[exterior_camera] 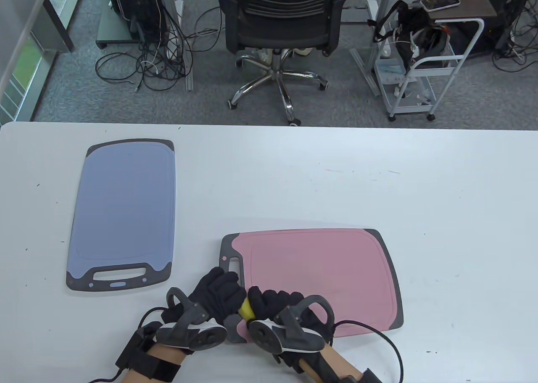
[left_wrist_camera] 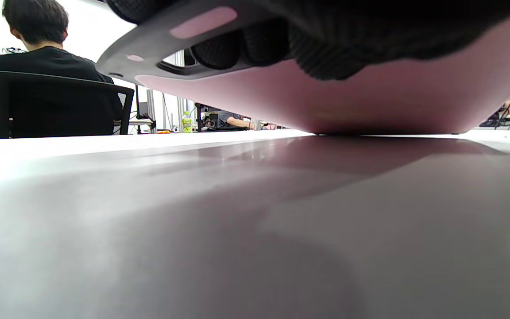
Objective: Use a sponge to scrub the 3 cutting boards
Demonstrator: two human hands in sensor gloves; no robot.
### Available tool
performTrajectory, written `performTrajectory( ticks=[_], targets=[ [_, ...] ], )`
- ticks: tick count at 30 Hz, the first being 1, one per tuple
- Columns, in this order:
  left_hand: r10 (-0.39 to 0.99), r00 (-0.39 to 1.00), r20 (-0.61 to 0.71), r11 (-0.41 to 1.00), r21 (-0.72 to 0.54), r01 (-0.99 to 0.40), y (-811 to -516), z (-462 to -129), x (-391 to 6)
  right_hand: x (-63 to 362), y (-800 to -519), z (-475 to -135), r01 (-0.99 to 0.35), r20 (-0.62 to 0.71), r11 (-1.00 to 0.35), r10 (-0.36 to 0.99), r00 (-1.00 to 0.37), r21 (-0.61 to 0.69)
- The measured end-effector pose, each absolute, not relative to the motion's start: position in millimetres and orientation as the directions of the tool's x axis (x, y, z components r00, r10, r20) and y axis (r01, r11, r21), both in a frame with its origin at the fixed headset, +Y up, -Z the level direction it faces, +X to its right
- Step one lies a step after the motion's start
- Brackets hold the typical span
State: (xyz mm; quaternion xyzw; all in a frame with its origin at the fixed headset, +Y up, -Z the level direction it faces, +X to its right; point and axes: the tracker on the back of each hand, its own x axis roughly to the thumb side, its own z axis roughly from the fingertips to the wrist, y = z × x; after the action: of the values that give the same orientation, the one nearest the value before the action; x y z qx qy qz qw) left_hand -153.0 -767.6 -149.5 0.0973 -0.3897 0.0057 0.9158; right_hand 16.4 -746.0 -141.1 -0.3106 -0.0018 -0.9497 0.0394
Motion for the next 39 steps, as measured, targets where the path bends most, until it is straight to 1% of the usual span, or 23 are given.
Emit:
performTrajectory(
  ticks=[2, 3, 5, 7, 8, 11, 13, 14, 16, 17, 18, 19, 23, 25, 27, 28, 30, 31, 33, 34, 36, 38, 39],
  targets=[
    [-0.069, 0.689, 0.721, 0.98, 0.177, -0.087, -767.8, -149.1, -152.2, 36.4, -748.1, -146.6, 0.01, 0.545, -1.0, 0.0, -0.839, 0.016],
    [-0.072, 0.689, 0.721, 0.98, 0.178, -0.085, -767.7, -148.8, -152.1, 51.7, -750.6, -150.0, 0.001, 0.484, -1.0, 0.013, -0.875, 0.029],
    [-0.07, 0.69, 0.72, 0.981, 0.175, -0.082, -768.0, -149.4, -152.1, 89.5, -756.0, -156.6, 0.057, 0.376, -0.997, -0.031, -0.926, 0.06],
    [-0.07, 0.691, 0.719, 0.982, 0.17, -0.078, -768.1, -149.8, -151.6, 136.1, -762.0, -161.5, 0.05, 0.253, -0.996, -0.031, -0.967, 0.069],
    [-0.072, 0.692, 0.719, 0.983, 0.168, -0.073, -768.2, -149.9, -151.3, 168.0, -766.2, -163.6, 0.039, 0.152, -0.995, -0.024, -0.988, 0.093],
    [-0.077, 0.692, 0.718, 0.983, 0.169, -0.066, -768.1, -149.9, -150.7, 244.0, -776.2, -163.9, 0.037, -0.104, -0.991, -0.051, -0.993, 0.127],
    [-0.077, 0.693, 0.717, 0.984, 0.167, -0.063, -768.2, -150.2, -150.4, 275.2, -780.1, -162.4, 0.027, -0.216, -0.988, -0.059, -0.974, 0.151],
    [-0.077, 0.694, 0.716, 0.984, 0.165, -0.062, -768.1, -150.2, -150.4, 282.1, -781.4, -162.2, -0.002, -0.246, -0.988, -0.037, -0.969, 0.154],
    [-0.075, 0.694, 0.716, 0.985, 0.163, -0.062, -767.8, -150.5, -150.3, 273.8, -781.0, -163.1, -0.035, -0.23, -0.992, 0.006, -0.973, 0.123],
    [-0.071, 0.694, 0.716, 0.985, 0.16, -0.065, -767.9, -150.8, -150.6, 263.6, -779.0, -164.7, 0.015, -0.186, -0.993, -0.036, -0.982, 0.113],
    [-0.067, 0.695, 0.716, 0.985, 0.157, -0.066, -768.0, -151.2, -150.7, 245.7, -776.3, -166.6, 0.092, -0.114, -0.99, -0.104, -0.988, 0.103],
    [-0.066, 0.695, 0.716, 0.985, 0.156, -0.067, -768.0, -151.3, -150.7, 232.2, -774.2, -167.5, 0.107, -0.037, -0.989, -0.111, -0.993, 0.104],
    [-0.071, 0.692, 0.718, 0.985, 0.161, -0.066, -768.5, -150.9, -150.2, 136.3, -763.5, -158.6, 0.0, 0.266, -0.999, 0.013, -0.964, 0.049],
    [-0.067, 0.691, 0.72, 0.985, 0.157, -0.068, -768.6, -151.5, -150.4, 83.3, -757.3, -146.5, 0.029, 0.454, -1.0, -0.02, -0.891, 0.012],
    [-0.069, 0.69, 0.72, 0.985, 0.159, -0.067, -768.6, -151.0, -150.1, 53.2, -753.2, -138.5, 0.045, 0.573, -0.999, -0.053, -0.818, -0.029],
    [-0.073, 0.69, 0.72, 0.984, 0.163, -0.066, -768.4, -150.7, -150.0, 42.7, -751.3, -135.6, 0.041, 0.605, -0.998, -0.059, -0.794, -0.043],
    [-0.076, 0.69, 0.72, 0.984, 0.167, -0.065, -768.3, -150.6, -149.9, 37.1, -749.6, -135.2, 0.063, 0.61, -0.997, -0.081, -0.788, -0.051],
    [-0.073, 0.69, 0.72, 0.984, 0.164, -0.067, -768.3, -150.9, -150.0, 42.9, -749.4, -136.9, 0.072, 0.603, -0.997, -0.081, -0.793, -0.039],
    [-0.077, 0.69, 0.72, 0.984, 0.167, -0.065, -768.4, -150.5, -149.7, 63.4, -752.7, -142.8, 0.033, 0.552, -0.999, -0.042, -0.833, -0.025],
    [-0.077, 0.69, 0.719, 0.984, 0.167, -0.064, -768.4, -150.6, -149.8, 78.2, -755.3, -146.6, 0.042, 0.499, -0.999, -0.04, -0.865, -0.008],
    [-0.078, 0.69, 0.719, 0.985, 0.163, -0.059, -768.5, -150.5, -149.6, 123.6, -762.0, -154.0, 0.042, 0.363, -0.999, -0.031, -0.931, 0.024],
    [-0.086, 0.69, 0.719, 0.985, 0.166, -0.051, -768.5, -149.5, -148.9, 177.4, -769.1, -157.1, 0.042, 0.183, -0.998, -0.031, -0.983, 0.055],
    [-0.089, 0.689, 0.719, 0.985, 0.168, -0.049, -768.5, -149.2, -148.6, 196.4, -771.4, -157.2, 0.048, 0.116, -0.997, -0.039, -0.992, 0.069]
  ],
)
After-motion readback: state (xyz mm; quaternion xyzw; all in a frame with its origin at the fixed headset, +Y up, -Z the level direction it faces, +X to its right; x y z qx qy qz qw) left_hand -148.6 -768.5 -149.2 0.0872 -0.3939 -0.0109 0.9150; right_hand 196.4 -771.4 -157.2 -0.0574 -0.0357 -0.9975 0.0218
